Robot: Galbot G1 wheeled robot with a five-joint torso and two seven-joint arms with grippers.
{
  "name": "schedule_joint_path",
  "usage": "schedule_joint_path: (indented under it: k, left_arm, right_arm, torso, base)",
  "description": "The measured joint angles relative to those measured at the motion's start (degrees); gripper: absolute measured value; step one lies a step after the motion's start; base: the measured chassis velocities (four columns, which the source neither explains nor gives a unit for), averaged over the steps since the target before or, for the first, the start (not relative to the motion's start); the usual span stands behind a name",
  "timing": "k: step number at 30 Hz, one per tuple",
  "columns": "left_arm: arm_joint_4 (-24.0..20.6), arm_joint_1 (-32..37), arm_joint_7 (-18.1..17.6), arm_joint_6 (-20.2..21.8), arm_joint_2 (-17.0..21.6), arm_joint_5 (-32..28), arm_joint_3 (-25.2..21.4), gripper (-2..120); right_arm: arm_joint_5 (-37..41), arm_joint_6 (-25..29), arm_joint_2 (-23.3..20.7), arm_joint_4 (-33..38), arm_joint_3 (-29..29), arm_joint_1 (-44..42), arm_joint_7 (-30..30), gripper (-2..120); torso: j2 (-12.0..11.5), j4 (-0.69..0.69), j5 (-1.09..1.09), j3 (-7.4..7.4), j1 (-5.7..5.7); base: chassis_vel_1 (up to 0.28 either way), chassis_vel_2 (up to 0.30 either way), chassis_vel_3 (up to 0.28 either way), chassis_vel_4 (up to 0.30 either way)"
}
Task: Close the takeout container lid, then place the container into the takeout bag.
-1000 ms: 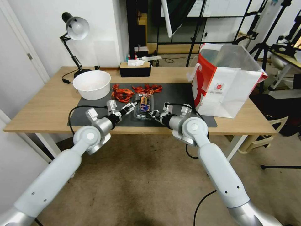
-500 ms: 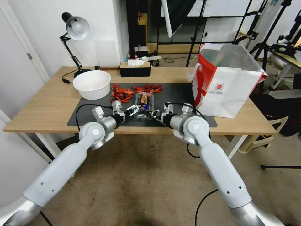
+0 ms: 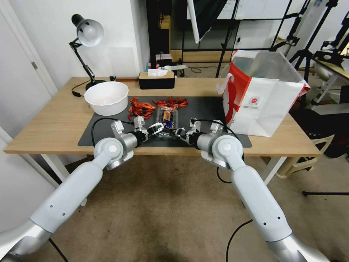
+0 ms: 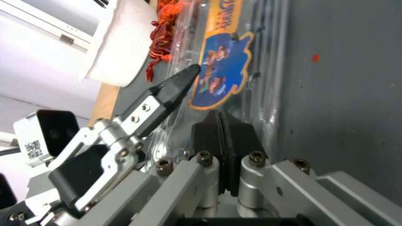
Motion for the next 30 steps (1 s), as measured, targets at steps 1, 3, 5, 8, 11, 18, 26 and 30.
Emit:
schedule_joint_path:
  k: [1, 3, 5, 8, 11, 18, 26, 30]
  left_arm:
    - [0.00, 0.00, 0.00, 0.00, 0.00, 0.00, 0.00, 50]
    - [0.04, -0.03, 0.00, 0.00, -0.01, 0.01, 0.06, 42]
    - [0.05, -0.03, 0.00, 0.00, -0.01, 0.01, 0.07, 40]
    - [0.16, -0.10, 0.00, 0.00, -0.03, 0.05, 0.19, 24]
    - [0.30, -0.20, -0.01, -0.01, -0.08, 0.06, 0.31, 15]
    - [0.87, -0.69, 0.00, -0.33, -0.27, -0.13, 0.59, 0]
    - [1.50, -0.93, 0.29, -1.58, -0.48, -0.74, 0.89, 0]
    - [1.59, -0.94, 0.51, -2.24, -0.78, -0.97, 0.80, 0]
  right_arm:
    - [0.00, 0.00, 0.00, 0.00, 0.00, 0.00, 0.00, 0]
    - [0.00, 0.00, -0.01, 0.00, -0.01, 0.00, -0.01, 0]
    - [0.00, 0.00, -0.02, 0.00, -0.01, 0.01, -0.01, 0]
    - [0.00, -0.01, -0.04, 0.00, -0.01, 0.02, -0.02, 0]
    - [0.01, -0.01, -0.06, 0.03, -0.02, 0.04, -0.02, 0]
    - [0.14, -0.09, -0.12, 0.23, -0.02, 0.07, -0.02, 0]
    - [0.08, -0.18, -1.13, 2.24, 0.46, -1.11, -0.09, 0]
    - [-1.71, 1.30, -4.83, 7.50, 2.48, -3.72, -1.71, 0]
  torso:
    - [0.00, 0.00, 0.00, 0.00, 0.00]
    - [0.00, 0.00, 0.00, 0.00, 0.00]
    - [0.00, 0.00, 0.00, 0.00, 0.00]
    - [0.00, 0.00, 0.00, 0.00, 0.00]
    - [0.00, 0.00, 0.00, 0.00, 0.00]
    - [0.00, 0.00, 0.00, 0.00, 0.00]
    - [0.00, 0.01, 0.00, 0.00, 0.00]
    - [0.00, -0.02, -0.01, 0.00, 0.00]
  base:
    - [0.000, 0.000, 0.000, 0.000]
    - [0.000, 0.000, 0.000, 0.000]
    - [0.000, 0.000, 0.000, 0.000]
    - [0.000, 0.000, 0.000, 0.000]
    - [0.000, 0.000, 0.000, 0.000]
    - [0.000, 0.000, 0.000, 0.000]
    - [0.000, 0.000, 0.000, 0.000]
    - [0.000, 0.000, 0.000, 0.000]
